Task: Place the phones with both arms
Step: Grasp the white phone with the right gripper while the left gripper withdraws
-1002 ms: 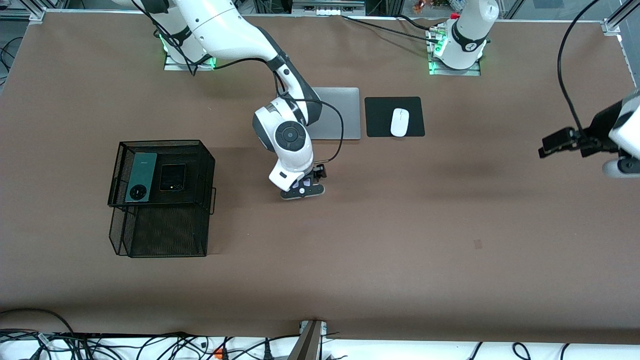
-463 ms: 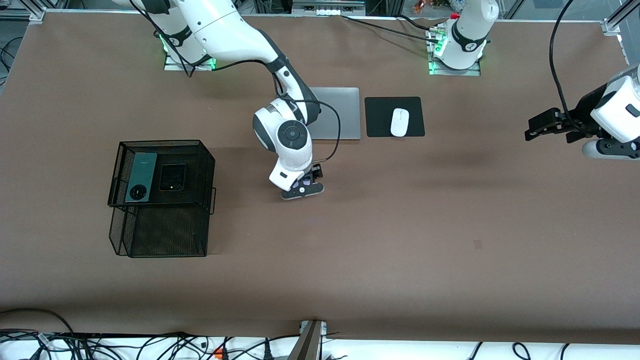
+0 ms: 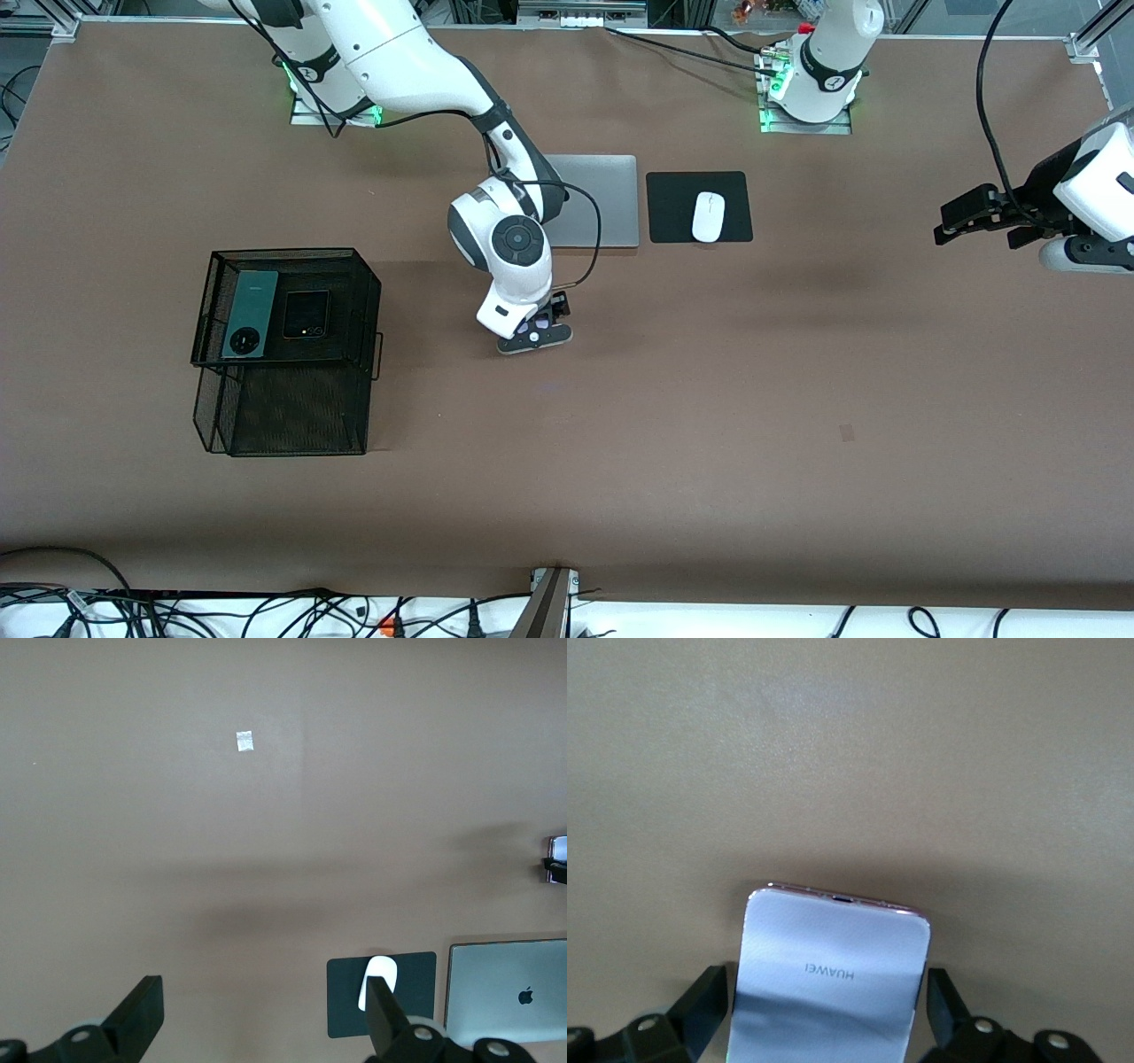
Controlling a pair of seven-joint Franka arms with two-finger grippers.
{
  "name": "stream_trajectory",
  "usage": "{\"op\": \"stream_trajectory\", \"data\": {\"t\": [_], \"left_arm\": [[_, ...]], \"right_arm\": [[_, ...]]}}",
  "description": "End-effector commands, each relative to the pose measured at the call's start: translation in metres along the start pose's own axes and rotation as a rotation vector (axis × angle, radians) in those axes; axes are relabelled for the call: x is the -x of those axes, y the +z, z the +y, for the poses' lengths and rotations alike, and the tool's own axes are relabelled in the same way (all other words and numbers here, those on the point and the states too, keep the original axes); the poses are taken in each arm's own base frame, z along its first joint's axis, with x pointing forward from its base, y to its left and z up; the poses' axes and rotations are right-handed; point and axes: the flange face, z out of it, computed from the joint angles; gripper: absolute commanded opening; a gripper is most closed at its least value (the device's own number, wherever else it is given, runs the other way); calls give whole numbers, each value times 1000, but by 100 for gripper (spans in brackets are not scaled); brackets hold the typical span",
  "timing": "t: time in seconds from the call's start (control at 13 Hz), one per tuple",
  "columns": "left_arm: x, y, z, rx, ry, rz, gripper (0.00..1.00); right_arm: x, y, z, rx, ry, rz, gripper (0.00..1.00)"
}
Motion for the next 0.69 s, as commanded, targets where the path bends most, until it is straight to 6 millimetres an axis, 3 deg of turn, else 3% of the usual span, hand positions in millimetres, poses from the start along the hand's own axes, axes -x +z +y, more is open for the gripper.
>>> {"op": "stream_trajectory", "data": {"t": [0.0, 0.15, 0.23, 0.39, 0.46, 0.54, 0.62], "left_arm": [[7, -3, -5, -4, 15, 12, 100], [7, -3, -7, -5, 12, 10, 100], [8, -4, -8, -5, 9, 11, 100], [8, -4, -8, -5, 5, 7, 100], [9, -4, -7, -5, -1, 5, 100], [10, -4, -6, -5, -1, -1, 100], [9, -3, -4, -6, 1, -3, 100]], "right_arm": [[1, 5, -1, -2, -21, 20, 99], [1, 9, -3, -5, -21, 29, 98], [2, 10, -4, -7, -23, 33, 90], [2, 9, -4, -6, -21, 34, 35], [1, 8, -2, -4, -21, 35, 17], [-2, 3, 2, -3, -16, 39, 6], [-7, -11, 7, -5, -10, 55, 4]]}}
